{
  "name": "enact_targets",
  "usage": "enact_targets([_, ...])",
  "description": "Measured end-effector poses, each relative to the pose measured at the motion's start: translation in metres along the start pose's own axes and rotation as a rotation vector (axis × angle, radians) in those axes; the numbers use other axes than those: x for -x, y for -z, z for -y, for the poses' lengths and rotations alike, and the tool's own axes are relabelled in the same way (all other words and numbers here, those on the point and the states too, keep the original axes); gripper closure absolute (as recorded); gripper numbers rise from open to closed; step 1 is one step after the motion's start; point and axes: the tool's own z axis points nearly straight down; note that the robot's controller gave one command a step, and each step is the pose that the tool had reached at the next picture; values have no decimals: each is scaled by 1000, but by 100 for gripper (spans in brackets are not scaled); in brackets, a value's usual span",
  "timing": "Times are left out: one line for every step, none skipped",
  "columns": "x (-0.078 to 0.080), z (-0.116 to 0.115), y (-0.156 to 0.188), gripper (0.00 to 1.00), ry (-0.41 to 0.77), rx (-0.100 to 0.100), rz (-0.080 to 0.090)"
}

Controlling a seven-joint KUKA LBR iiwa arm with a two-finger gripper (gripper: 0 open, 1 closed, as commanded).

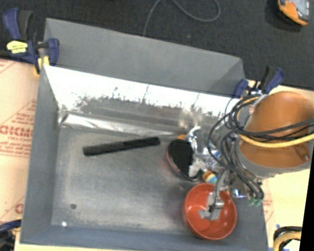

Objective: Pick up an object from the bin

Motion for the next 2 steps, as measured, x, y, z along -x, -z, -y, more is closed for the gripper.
enact_targets([6, 1, 12, 0, 71, 1, 0])
enact_targets([-1, 6, -20, 0, -104, 0, -3])
